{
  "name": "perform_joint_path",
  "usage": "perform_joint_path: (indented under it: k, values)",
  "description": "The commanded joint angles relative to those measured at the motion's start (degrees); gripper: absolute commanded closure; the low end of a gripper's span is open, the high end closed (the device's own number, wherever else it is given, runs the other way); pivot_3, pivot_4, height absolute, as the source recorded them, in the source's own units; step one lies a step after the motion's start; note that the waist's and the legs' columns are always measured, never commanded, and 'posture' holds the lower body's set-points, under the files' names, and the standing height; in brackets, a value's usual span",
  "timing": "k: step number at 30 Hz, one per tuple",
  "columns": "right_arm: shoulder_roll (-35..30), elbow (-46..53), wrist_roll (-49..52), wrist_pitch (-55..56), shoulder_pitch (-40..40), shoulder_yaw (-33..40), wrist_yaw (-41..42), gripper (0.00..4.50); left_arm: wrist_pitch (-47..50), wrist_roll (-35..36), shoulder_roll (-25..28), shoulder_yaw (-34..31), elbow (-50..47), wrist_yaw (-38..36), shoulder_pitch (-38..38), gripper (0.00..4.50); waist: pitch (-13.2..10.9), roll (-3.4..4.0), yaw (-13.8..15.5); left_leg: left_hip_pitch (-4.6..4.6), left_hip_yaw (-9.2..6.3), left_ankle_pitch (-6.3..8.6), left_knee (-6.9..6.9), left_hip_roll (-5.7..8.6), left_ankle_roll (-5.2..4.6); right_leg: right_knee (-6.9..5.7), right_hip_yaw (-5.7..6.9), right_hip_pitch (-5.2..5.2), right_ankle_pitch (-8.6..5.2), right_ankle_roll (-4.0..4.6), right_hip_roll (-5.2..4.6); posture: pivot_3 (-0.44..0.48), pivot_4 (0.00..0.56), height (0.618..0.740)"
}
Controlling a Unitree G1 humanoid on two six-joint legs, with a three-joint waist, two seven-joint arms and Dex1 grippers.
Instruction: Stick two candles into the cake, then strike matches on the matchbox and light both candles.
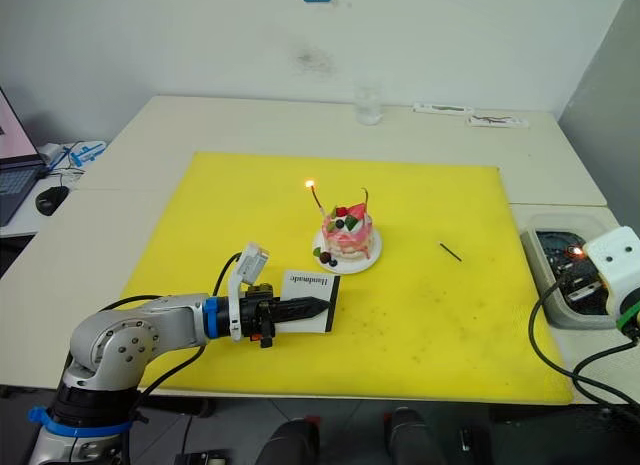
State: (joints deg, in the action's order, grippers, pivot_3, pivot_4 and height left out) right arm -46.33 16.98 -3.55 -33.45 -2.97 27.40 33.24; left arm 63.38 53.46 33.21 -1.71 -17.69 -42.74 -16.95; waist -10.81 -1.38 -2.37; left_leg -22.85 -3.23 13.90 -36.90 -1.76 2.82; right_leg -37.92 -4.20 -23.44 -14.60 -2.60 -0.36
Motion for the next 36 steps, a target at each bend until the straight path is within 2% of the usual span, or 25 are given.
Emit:
perform_joint_path:
  k: [1,7,11,17,20,23,28,36]
  values:
    - [-2.04,-1.84,-1.61,2.71,0.91,0.68,-2.17,3.49,-1.01,0.4,-0.39,-0.23,-1.87,-0.15,-0.14,4.5,0.0,0.0,0.0,0.0,0.0,0.0,0.01,0.0,0.0,0.0,0.0,0.0,0.0,-0.01,0.0,0.0,0.15,0.74]
    - [-2.42,-2.44,-1.4,4.6,1.08,1.26,-3.01,1.29,-0.98,0.57,-0.5,-0.74,-2.4,0.34,0.58,4.5,0.0,0.01,0.0,0.01,-0.02,0.0,0.02,0.0,0.0,-0.01,0.01,0.0,0.01,-0.02,0.0,0.0,0.15,0.74]
    - [-2.43,-0.18,0.08,6.02,2.47,2.74,-2.92,0.04,-1.18,0.62,-0.65,-0.88,-2.33,0.73,0.74,4.5,0.0,0.01,-0.02,0.02,-0.01,0.0,-0.03,0.0,0.0,-0.01,-0.01,0.02,0.02,-0.03,0.0,0.0,0.15,0.74]
    - [-2.14,5.91,9.42,6.02,5.5,4.13,3.4,0.04,-1.41,0.52,-0.62,-1.12,-2.18,0.74,0.91,4.5,0.0,0.01,-0.02,0.02,-0.02,0.0,-0.03,0.0,0.0,-0.03,-0.01,0.02,0.04,-0.07,0.01,0.0,0.15,0.74]
    - [-1.85,9.4,15.68,3.06,5.32,1.0,8.43,0.04,-1.37,0.57,-0.71,-1.06,-2.26,0.84,0.91,4.5,0.0,0.01,0.09,0.02,-0.08,0.0,-0.02,0.0,0.0,-0.01,0.05,0.06,0.15,-0.27,0.01,0.0,0.15,0.74]
    - [0.62,9.85,18.63,0.81,6.93,-3.4,8.18,0.04,-1.3,0.57,-0.85,-0.92,-2.16,0.93,0.49,4.5,0.0,0.01,0.09,0.01,-0.08,0.0,-0.02,0.0,0.0,0.02,0.04,0.08,0.15,-0.27,0.0,0.0,0.15,0.74]
    - [6.95,5.2,19.25,0.26,11.95,-12.75,5.68,0.04,-0.91,1.06,-1.04,-1.36,-2.35,1.35,0.0,4.5,0.0,0.01,-0.02,0.05,-0.07,0.0,-0.06,0.0,0.0,-0.03,0.02,0.08,0.09,-0.15,0.01,0.0,0.15,0.74]
    - [12.29,-8.78,15.21,4.46,20.91,-20.69,1.99,0.04,-0.77,1.65,-1.12,-1.78,-2.83,2.12,0.12,4.5,0.0,0.02,0.05,0.03,-0.06,-0.01,-0.03,0.01,-0.01,-0.01,0.03,0.07,0.19,-0.31,0.0,0.0,0.15,0.74]
